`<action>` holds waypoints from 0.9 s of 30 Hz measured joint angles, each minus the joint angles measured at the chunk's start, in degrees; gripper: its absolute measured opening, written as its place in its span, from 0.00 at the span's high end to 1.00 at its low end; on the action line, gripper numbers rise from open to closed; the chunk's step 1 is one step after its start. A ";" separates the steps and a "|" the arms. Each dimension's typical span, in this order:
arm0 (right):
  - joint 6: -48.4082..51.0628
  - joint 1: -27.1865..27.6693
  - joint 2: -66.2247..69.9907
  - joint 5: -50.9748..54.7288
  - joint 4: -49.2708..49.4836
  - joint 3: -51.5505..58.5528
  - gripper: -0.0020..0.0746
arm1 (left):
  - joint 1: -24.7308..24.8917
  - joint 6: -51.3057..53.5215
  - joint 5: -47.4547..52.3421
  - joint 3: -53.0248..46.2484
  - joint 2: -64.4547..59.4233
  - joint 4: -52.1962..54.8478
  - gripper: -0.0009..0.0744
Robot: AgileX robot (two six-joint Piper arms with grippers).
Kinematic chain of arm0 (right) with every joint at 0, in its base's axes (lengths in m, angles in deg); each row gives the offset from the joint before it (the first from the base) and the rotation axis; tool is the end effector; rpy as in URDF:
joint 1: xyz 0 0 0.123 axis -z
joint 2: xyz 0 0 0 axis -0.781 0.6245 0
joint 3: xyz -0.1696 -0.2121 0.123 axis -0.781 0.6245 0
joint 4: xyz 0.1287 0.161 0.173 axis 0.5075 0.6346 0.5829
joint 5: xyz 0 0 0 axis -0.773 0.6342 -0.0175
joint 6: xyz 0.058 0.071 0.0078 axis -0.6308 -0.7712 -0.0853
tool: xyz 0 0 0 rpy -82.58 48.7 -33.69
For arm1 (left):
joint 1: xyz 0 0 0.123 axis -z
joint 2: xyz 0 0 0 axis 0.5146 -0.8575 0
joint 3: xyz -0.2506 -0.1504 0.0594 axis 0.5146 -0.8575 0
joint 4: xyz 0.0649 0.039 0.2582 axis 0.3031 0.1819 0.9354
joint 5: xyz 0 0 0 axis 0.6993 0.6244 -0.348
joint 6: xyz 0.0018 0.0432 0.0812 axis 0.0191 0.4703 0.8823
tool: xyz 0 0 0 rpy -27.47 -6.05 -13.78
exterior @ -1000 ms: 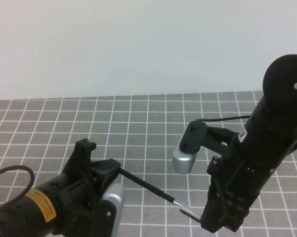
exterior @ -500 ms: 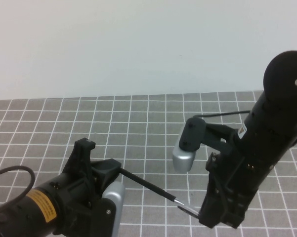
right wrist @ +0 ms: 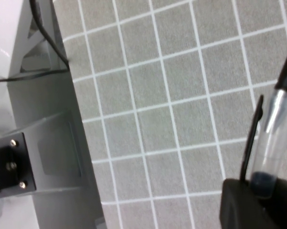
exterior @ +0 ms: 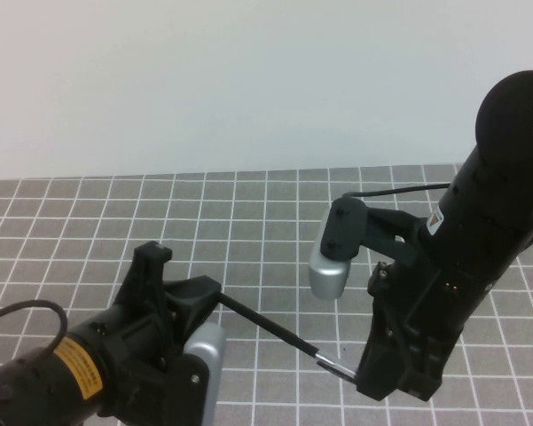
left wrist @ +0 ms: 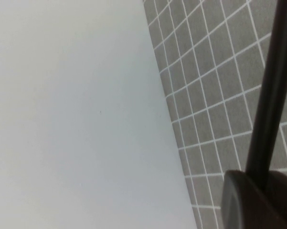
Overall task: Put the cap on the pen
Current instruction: 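Pick up the pen and its cap, cap the pen, and set it down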
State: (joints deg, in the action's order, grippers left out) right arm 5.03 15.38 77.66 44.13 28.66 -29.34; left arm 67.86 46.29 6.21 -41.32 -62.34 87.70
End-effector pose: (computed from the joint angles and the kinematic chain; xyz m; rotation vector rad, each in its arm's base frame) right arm 0.2466 0.2296 0.2935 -1.8027 2.3769 0.6984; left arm 0.1879 -0.1457 0.2477 1.6623 0.9261 0.5157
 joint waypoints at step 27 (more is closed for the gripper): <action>-0.59 0.10 0.00 -1.59 -0.81 -0.13 0.98 | 4.65 2.07 -1.50 0.13 -3.33 -0.67 0.93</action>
State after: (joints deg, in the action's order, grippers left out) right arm 4.44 15.48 77.66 42.54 27.85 -29.48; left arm 72.51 48.37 4.71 -41.19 -65.68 87.02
